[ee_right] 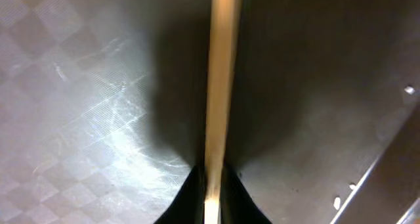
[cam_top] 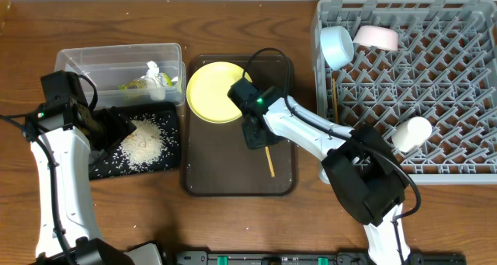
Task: Sort waste into correct bins and load items into the dishwasher rack
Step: 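Return the right gripper to the tray and grasp the second chopstick, then carry the second chopstick into the rack slot, then reach the right gripper to the yellow plate and grasp its rim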
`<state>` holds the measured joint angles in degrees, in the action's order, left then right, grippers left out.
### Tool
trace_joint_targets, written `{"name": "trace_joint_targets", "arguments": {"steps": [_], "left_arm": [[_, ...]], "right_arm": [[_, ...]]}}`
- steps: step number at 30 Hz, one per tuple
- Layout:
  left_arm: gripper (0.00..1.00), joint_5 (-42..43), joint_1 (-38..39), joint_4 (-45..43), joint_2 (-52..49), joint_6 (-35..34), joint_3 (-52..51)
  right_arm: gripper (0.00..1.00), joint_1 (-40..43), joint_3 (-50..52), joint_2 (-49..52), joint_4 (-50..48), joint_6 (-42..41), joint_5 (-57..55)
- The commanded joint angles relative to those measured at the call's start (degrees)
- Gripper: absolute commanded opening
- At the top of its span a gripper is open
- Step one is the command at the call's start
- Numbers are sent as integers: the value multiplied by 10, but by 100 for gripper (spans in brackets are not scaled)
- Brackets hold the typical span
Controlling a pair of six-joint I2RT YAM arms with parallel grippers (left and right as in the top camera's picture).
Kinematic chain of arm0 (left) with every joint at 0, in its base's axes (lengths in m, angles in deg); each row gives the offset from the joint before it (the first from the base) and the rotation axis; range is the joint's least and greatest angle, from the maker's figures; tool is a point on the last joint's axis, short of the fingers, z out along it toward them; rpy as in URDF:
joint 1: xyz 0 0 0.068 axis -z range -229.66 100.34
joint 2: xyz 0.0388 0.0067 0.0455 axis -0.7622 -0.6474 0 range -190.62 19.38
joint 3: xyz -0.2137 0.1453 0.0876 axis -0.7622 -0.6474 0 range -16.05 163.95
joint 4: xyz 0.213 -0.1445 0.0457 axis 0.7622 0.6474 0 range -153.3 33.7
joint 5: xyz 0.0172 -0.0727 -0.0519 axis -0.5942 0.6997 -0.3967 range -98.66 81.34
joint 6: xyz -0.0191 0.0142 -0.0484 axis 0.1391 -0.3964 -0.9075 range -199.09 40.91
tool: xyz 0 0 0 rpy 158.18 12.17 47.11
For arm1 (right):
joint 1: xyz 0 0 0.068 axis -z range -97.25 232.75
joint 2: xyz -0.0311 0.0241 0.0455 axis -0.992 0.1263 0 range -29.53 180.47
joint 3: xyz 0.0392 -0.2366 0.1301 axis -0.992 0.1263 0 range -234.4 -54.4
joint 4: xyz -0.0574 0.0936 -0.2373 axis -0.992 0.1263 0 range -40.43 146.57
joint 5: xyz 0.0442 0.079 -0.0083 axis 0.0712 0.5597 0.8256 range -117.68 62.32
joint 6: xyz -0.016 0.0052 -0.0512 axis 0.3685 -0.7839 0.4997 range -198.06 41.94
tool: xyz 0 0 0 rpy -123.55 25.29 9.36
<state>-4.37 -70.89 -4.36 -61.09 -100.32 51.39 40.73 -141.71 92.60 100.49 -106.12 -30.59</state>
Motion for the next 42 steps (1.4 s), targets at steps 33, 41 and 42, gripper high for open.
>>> {"name": "trace_joint_targets", "arguments": {"steps": [33, 41, 42], "left_arm": [[87, -3, -2, 2, 4, -7, 3], [88, -3, -2, 2, 4, -7, 3], [88, -3, -2, 2, 4, -7, 3]], "right_arm": [[1, 274, 38, -184, 82, 131, -11], [24, 274, 38, -165, 80, 136, -7], [29, 274, 35, -166, 80, 136, -3]]}}
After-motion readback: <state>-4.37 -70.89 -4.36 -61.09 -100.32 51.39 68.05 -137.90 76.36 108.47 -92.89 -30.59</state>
